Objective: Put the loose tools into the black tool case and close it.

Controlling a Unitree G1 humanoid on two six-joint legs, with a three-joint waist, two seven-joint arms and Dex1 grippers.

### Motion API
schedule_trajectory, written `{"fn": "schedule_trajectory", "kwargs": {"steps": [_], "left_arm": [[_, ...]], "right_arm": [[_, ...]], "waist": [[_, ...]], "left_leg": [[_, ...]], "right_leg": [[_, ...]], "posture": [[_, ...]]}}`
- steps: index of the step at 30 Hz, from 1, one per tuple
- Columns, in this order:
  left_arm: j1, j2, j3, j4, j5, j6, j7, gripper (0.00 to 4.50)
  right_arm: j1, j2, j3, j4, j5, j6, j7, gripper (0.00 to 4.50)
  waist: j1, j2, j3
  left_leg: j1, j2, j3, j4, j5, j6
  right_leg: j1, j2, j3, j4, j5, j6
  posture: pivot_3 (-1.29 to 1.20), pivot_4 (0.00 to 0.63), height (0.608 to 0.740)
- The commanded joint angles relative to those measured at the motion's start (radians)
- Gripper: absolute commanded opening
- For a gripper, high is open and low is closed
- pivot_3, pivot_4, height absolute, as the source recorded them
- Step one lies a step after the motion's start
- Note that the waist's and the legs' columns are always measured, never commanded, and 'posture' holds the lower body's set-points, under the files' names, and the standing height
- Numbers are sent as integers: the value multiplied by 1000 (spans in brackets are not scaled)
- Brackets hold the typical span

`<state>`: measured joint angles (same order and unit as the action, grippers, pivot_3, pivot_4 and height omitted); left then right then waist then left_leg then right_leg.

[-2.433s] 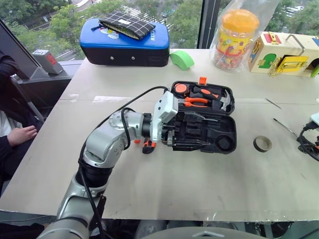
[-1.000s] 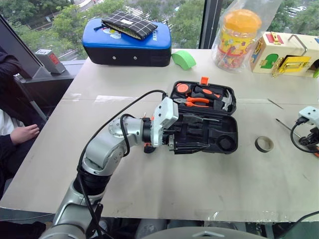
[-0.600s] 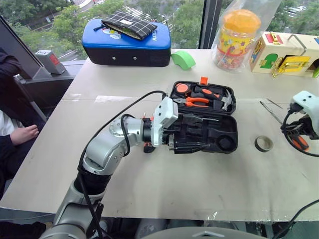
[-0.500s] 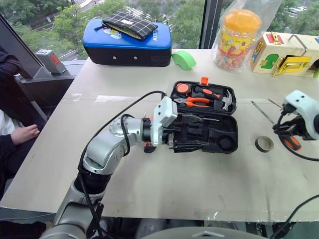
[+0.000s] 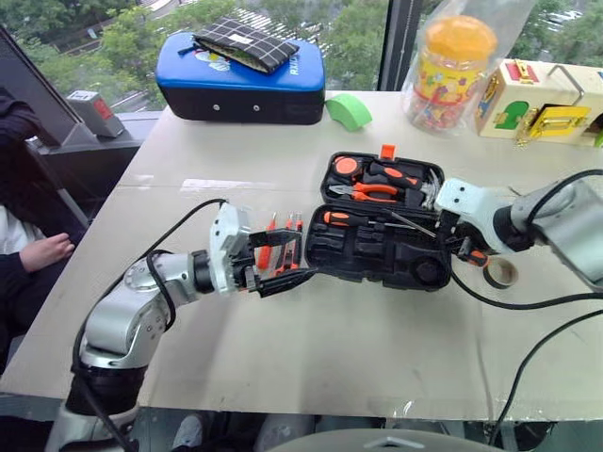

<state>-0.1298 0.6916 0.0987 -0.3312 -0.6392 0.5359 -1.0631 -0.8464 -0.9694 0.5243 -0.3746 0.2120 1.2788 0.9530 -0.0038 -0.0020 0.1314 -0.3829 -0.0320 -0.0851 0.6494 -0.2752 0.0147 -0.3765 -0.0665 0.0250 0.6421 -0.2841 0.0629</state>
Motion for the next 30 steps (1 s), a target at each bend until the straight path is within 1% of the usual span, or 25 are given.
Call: {"fn": "schedule_trajectory", "kwargs": {"steps": [1,5,8,11,16,19,25,27,29,30], "left_arm": [[37,22,32,-26,7,-47,-24,4500],[68,24,27,-44,8,-65,-24,4500],[78,24,25,-39,14,-82,-27,4500],[81,23,29,-35,18,-93,-24,4500],[100,23,36,-19,31,-121,-30,4500],[106,22,40,-4,35,-143,-34,4500],[86,17,22,16,47,-159,-25,4500],[80,15,15,2,46,-149,-13,4500],[76,15,12,-11,44,-138,-3,4500],[75,15,11,-16,42,-134,0,4500]], "right_arm": [[-85,54,79,74,-52,-74,5,245],[-181,146,167,188,-91,-125,35,245],[-208,184,217,259,-123,-174,64,245],[-224,192,278,298,-169,-234,110,245],[-224,210,311,332,-209,-276,170,245],[-223,252,310,370,-223,-276,187,245],[-204,293,296,428,-257,-307,218,245],[-194,293,286,432,-264,-336,233,1332],[-188,302,248,421,-248,-326,244,2046],[-189,303,234,415,-244,-320,252,2614]], "waist": [[-3,0,0],[-13,-2,-1],[-13,-2,-1],[-13,-3,-2],[-13,-4,-2],[-13,-5,-3],[-17,-9,-5],[-18,-10,-6],[-16,-9,-6],[-15,-9,-6]], "left_leg": [[0,0,0,0,0,0],[1,0,0,-1,0,0],[1,1,-2,-2,0,0],[1,1,-2,-2,0,-1],[1,1,-1,-2,-1,0],[2,1,-2,-2,-1,1],[2,1,-2,-3,-1,1],[3,1,-2,-3,-1,1],[3,0,-2,-3,-1,1],[2,0,-2,-4,-1,1]], "right_leg": [[0,0,0,0,0,0],[-1,-1,1,1,0,0],[-1,0,1,1,0,0],[-1,0,1,1,0,0],[-1,-1,1,1,0,0],[-1,-1,1,1,0,0],[-1,-1,1,2,0,-1],[-1,-1,1,3,0,-1],[-2,-1,1,3,0,-1],[-2,-1,1,3,0,-1]], "posture": [[0,150,740],[0,150,740],[0,150,740],[0,150,740],[0,150,740],[0,150,740],[0,150,740],[0,150,740],[0,150,740],[0,150,740]]}}
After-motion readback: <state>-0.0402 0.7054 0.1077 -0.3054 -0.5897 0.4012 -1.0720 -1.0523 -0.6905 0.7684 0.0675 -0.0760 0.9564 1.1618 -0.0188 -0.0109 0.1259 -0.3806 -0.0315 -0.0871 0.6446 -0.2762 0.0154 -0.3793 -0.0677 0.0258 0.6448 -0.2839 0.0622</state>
